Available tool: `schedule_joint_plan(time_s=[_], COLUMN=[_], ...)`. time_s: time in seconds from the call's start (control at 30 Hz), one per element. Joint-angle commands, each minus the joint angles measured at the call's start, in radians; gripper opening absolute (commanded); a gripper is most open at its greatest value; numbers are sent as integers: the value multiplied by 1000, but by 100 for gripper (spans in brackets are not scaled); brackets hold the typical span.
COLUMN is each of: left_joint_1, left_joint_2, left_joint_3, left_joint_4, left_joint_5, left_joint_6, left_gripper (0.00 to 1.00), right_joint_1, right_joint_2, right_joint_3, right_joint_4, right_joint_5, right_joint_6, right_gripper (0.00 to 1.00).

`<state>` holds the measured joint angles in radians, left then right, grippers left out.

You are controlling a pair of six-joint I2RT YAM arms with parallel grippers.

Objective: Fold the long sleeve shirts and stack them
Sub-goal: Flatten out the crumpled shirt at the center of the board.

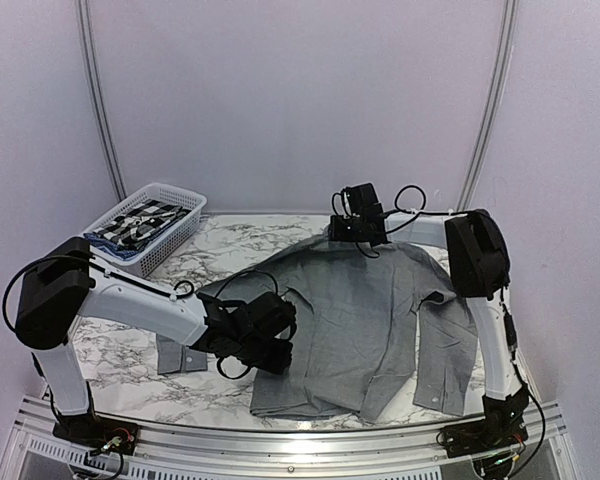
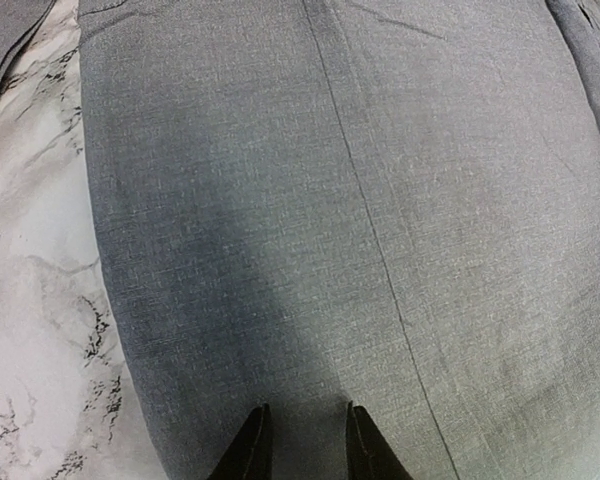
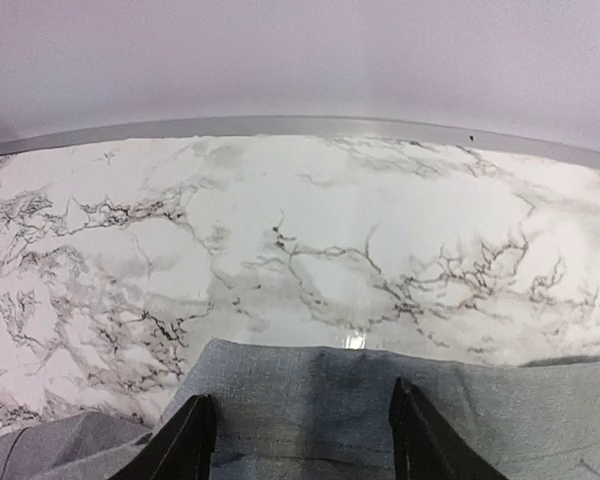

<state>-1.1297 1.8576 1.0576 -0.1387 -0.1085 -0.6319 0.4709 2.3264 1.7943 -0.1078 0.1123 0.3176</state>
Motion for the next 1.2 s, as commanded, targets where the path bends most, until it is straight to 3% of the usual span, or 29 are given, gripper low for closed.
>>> schedule_joint_plan(time_s=[0.0, 0.17, 0.33, 0.43, 0.57, 0.67, 0.77, 0.9, 1.03, 1.17], left_joint_1=[-8, -8, -8, -7, -4, -2, -1, -1, -1, -1], left_joint_2=[-4, -3, -1, -2, -10, -14, -12, -11, -21, -44], left_joint_3=[-26, -11, 3, 12, 20, 23, 23, 14, 0, -16], left_joint_4=[-74, -75, -76, -77, -86, -87, -88, -88, -88, -88], left_joint_5=[26, 22, 17, 9, -1, -2, 0, 1, -1, -20], left_joint_6=[-15, -27, -35, -38, -47, -48, -52, -59, -68, -79], left_gripper=[26, 27, 27, 27, 27, 27, 27, 27, 27, 27], right_joint_1=[-31, -31, -26, 1, 46, 55, 63, 64, 59, 28], right_joint_2=[54, 9, -64, -138, -252, -254, -224, -158, -25, 122], right_joint_3=[161, 224, 197, 80, -122, -181, -199, -161, 6, 232], right_joint_4=[-74, -138, -215, -205, -105, -69, -49, -24, -62, -78], right_joint_5=[-71, -63, -70, -71, -91, -145, -184, -227, -259, -299], right_joint_6=[-52, -113, -106, -92, -66, -43, -28, -17, -30, -10], right_gripper=[61, 76, 76, 69, 48, 29, 20, 17, 18, 29])
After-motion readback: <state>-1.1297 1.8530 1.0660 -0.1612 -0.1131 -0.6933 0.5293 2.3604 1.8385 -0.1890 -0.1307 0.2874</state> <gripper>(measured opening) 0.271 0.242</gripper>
